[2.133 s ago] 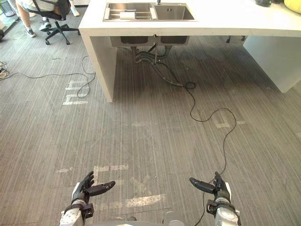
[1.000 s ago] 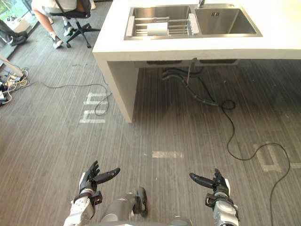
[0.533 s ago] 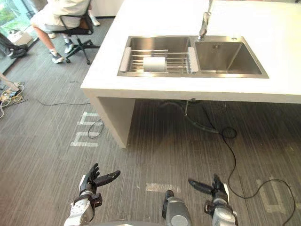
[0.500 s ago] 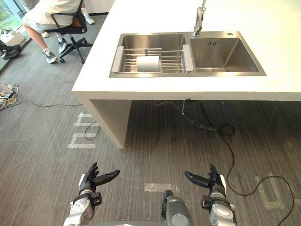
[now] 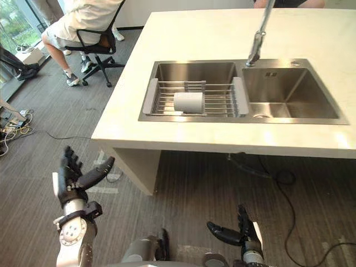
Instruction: Walk over to the sink, pick up the cup, carry it to the dishwasher, place the cup inside the dishwasher, then close the dishwasher door
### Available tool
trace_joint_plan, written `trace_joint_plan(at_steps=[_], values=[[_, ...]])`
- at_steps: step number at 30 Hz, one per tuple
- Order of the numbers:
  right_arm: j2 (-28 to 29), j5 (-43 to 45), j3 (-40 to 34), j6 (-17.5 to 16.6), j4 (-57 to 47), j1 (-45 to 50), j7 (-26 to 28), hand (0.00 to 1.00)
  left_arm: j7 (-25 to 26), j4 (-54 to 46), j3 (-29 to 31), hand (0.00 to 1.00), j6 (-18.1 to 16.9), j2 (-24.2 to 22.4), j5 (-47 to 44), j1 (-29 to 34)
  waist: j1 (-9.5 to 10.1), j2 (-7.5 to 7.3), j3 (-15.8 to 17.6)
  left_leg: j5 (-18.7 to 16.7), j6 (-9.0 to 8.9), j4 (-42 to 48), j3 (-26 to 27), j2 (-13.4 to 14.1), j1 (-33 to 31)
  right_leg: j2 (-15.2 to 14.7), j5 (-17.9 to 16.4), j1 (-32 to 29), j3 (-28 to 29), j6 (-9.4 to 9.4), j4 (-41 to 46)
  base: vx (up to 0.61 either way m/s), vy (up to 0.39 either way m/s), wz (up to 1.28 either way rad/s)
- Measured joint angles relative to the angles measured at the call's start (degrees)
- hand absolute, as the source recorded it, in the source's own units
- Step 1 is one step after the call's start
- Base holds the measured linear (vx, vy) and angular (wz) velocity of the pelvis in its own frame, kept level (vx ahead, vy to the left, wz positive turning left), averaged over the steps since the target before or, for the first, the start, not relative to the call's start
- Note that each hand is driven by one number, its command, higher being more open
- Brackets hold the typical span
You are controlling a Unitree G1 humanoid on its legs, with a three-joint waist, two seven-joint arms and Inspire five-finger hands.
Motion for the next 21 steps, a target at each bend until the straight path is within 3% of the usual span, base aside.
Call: trace_joint_plan(at_steps=[1, 3, 4, 5, 6, 7, 10, 12, 13, 14, 15, 16, 18, 21], values=[[1.0, -1.3, 1.5, -0.2, -0.9, 0.6, 0.9, 1.0, 1.3, -4.4, -0.4, 1.0, -0.1, 0.0, 1.7, 1.0, -0.12, -0.72, 0.3, -2.4, 0.56, 1.1, 1.1, -0.7, 0.7, -1.1, -0.7, -0.1, 2.2, 1.06, 1.3, 0.35, 0.161, -0.31], [1.1, -1.8, 2.7, -0.5, -0.7, 0.8, 1.7, 1.0, 2.4, -7.7, -1.0, 1.0, -0.1, -0.2, 3.5, 2.1, -0.19, -0.82, 0.4, -4.9, 0.64, 1.4, 2.4, -1.1, 3.0, -2.0, -2.2, -1.8, 4.0, 3.08, 8.2, 0.23, 0.107, -0.42], [1.2, -2.5, 3.3, -1.1, -0.2, 1.4, 2.2, 1.0, 3.7, -10.1, -2.0, 1.0, -0.2, 0.2, 5.9, 2.3, -0.57, -0.99, 0.5, -6.4, 0.88, 0.7, 3.4, -1.6, 6.3, -3.5, -2.5, -6.6, 5.3, 6.98, 21.9, 0.24, 0.102, -0.33], [1.2, -3.1, 3.3, -1.7, -0.4, 1.5, 2.3, 1.0, 4.3, -11.0, -2.4, 1.0, -0.4, 0.5, 7.0, 2.3, -1.07, -1.17, 0.5, -6.9, 1.05, 0.5, 3.7, -1.8, 7.3, -4.1, -2.3, -8.5, 5.8, 8.79, 27.1, 0.26, 0.085, -0.17], [1.1, -3.9, 3.2, -2.1, -0.4, 1.5, 2.4, 1.0, 4.9, -12.1, -3.0, 1.0, -0.6, 1.1, 8.3, 2.2, -2.1, -1.41, 0.4, -7.5, 1.21, 0.3, 3.6, -1.9, 8.7, -4.6, -2.4, -10.8, 6.0, 9.36, 33.1, 0.28, 0.044, 0.02], [1.2, -4.1, 3.2, -2.4, -0.3, 1.6, 2.5, 1.0, 5.7, -12.9, -3.8, 1.0, -1.4, 1.8, 9.8, 2.2, -2.75, -1.31, 0.5, -7.9, 1.15, -0.9, 3.6, -1.9, 10.7, -4.8, -2.7, -13.8, 5.2, 8.76, 38.0, 0.23, 0.012, 0.06], [1.2, -4.5, 2.8, -3.7, 0.1, 2.0, 2.7, 1.0, 6.4, -14.2, -5.6, 1.0, -2.2, 2.5, 13.0, 1.8, -3.75, -1.15, 0.7, -7.8, 1.07, -3.5, 3.0, -1.2, 14.2, -4.1, -4.4, -18.3, 3.0, 5.59, 39.2, 0.31, -0.061, 0.07], [1.1, -5.6, 2.5, -4.0, 1.3, 2.1, 2.7, 1.0, 6.7, -13.9, -7.3, 1.0, -2.4, 2.8, 14.0, 1.4, -4.25, -0.99, 0.8, -7.9, 0.89, -3.1, 2.1, 0.2, 15.6, -1.8, -5.4, -20.3, 2.8, 3.36, 30.9, 0.26, -0.162, 0.15], [1.0, -6.2, 2.6, -4.0, 2.1, 2.3, 2.7, 1.0, 6.7, -13.8, -8.0, 1.0, -2.4, 3.2, 14.0, 1.2, -4.63, -1.2, 0.7, -8.3, 0.15, -2.2, 1.6, 0.6, 15.7, -0.8, -3.8, -19.9, 2.8, 2.45, 24.4, 0.26, -0.206, 0.2], [1.1, -7.0, 3.1, -4.0, 2.5, 2.7, 2.5, 1.0, 6.7, -13.9, -8.4, 1.0, -2.4, 3.6, 14.1, 1.0, -4.76, -1.9, 0.6, -9.0, -0.94, -1.3, 1.2, 0.4, 15.6, -0.6, 0.2, -19.6, 2.9, 0.85, 19.6, 0.27, -0.218, 0.17], [0.6, -8.4, 3.3, -4.2, 3.2, 2.8, 1.4, 1.0, 6.8, -13.4, -9.7, 1.0, -2.4, 3.6, 14.3, -0.1, -4.84, -0.84, 1.4, -10.9, -2.7, 0.1, -0.6, 1.5, 15.9, 0.4, -0.1, -18.4, 2.1, -0.67, 18.8, 0.29, -0.223, 0.04], [-0.8, -8.4, 3.4, -4.4, 3.2, 2.7, 1.3, 1.0, 6.4, -13.4, -11.0, 1.0, -2.4, 3.5, 14.7, -0.6, -4.74, 0.72, 1.4, -11.2, -3.09, -0.1, -1.5, 2.8, 15.6, 1.8, -0.5, -17.9, 1.6, -1.23, 17.6, 0.22, -0.166, -0.04], [-1.8, -8.4, 3.6, -4.6, 3.1, 2.6, 1.4, 1.0, 5.4, -13.3, -12.4, 1.0, -2.4, 3.9, 15.6, -2.1, -4.79, 1.78, 1.4, -11.0, -2.89, -1.0, -2.0, 4.2, 15.8, 3.5, -0.6, -17.4, 1.2, -2.01, 16.0, 0.19, -0.149, -0.05], [-2.0, -8.4, 4.0, -4.8, 3.2, 2.6, 0.6, 1.0, 4.2, -11.7, -13.4, 1.0, -2.4, 4.4, 15.5, -6.5, -5.01, 2.1, 1.8, -9.2, -4.3, -0.2, -5.1, 5.3, 15.4, 4.4, -0.6, -14.6, -0.8, -2.9, 13.0, 0.15, -0.145, 0.23]])
